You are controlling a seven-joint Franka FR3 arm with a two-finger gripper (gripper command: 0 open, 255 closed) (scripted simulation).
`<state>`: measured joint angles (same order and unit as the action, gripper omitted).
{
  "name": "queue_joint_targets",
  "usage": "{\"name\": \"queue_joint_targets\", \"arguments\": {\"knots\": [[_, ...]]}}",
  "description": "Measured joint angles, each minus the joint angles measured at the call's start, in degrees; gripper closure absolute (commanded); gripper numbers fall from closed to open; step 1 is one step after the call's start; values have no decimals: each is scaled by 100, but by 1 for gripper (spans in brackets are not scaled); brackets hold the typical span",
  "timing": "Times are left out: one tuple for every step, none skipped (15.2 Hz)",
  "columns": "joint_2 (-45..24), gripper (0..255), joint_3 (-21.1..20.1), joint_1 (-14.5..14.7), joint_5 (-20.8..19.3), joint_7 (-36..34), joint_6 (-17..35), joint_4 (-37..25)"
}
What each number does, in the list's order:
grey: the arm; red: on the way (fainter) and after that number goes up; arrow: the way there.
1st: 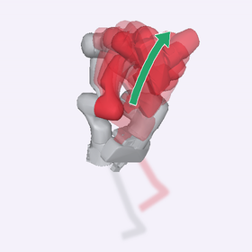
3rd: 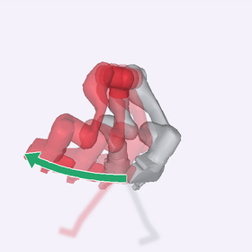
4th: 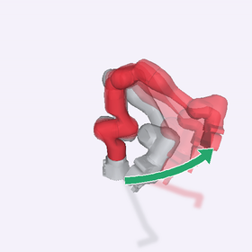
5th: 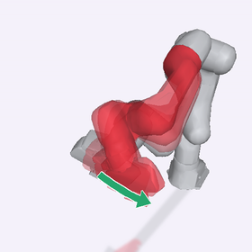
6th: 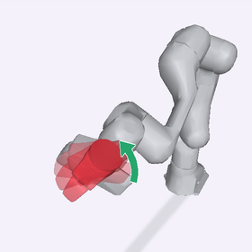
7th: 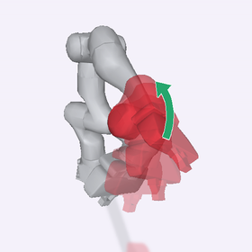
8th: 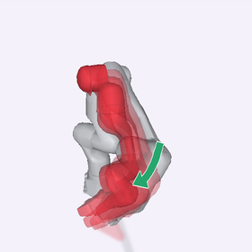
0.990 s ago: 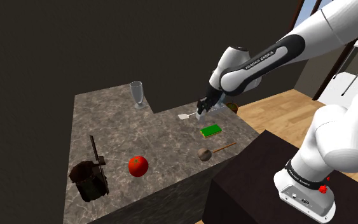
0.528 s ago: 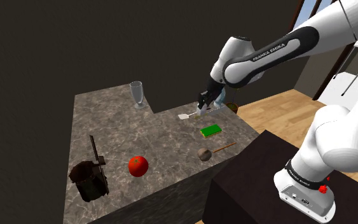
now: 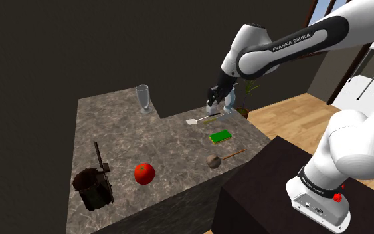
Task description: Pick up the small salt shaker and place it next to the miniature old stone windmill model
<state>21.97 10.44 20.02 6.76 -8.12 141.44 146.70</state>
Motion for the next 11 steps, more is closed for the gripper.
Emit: {"name": "queue_joint_targets", "arguments": {"knots": [[35,255,-19,-5,-16,-34,-78,-44],[74,255,-13,-18,-31,-31,-148,-75],[106,255,-21,-26,-47,-51,-234,-130],[149,255,-38,-32,-63,-81,-321,-176],[181,255,-40,-41,-76,-90,-395,-218],[220,255,-56,-47,-92,-120,-494,-279],[225,255,-64,-47,-97,-135,-539,-320],[199,255,-110,-26,-93,-197,-552,-363],[135,255,-189,13,-82,-301,-532,-417],[28,255,-286,65,-66,-429,-501,-502],[-64,255,-395,117,-56,-577,-475,-582]]}}
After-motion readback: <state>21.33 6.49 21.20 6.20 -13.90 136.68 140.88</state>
